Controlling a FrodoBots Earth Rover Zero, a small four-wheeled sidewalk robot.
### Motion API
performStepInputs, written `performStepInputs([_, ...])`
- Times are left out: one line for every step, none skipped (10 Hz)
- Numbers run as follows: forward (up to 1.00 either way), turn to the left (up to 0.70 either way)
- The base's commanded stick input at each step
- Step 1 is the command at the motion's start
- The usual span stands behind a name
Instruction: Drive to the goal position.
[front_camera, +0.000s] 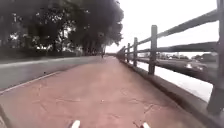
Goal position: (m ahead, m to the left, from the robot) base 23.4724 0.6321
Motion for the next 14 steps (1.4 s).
performStepInputs([1.00, 0.00])
performStepInputs([1.00, -0.04])
performStepInputs([1.00, -0.19])
performStepInputs([1.00, -0.34])
performStepInputs([1.00, -0.12])
performStepInputs([1.00, 0.00])
performStepInputs([1.00, 0.00])
performStepInputs([1.00, 0.00])
performStepInputs([1.00, 0.00])
performStepInputs([1.00, 0.00])
performStepInputs([1.00, 0.00])
performStepInputs([1.00, 0.00])
performStepInputs([1.00, 0.00])
performStepInputs([1.00, 0.00])
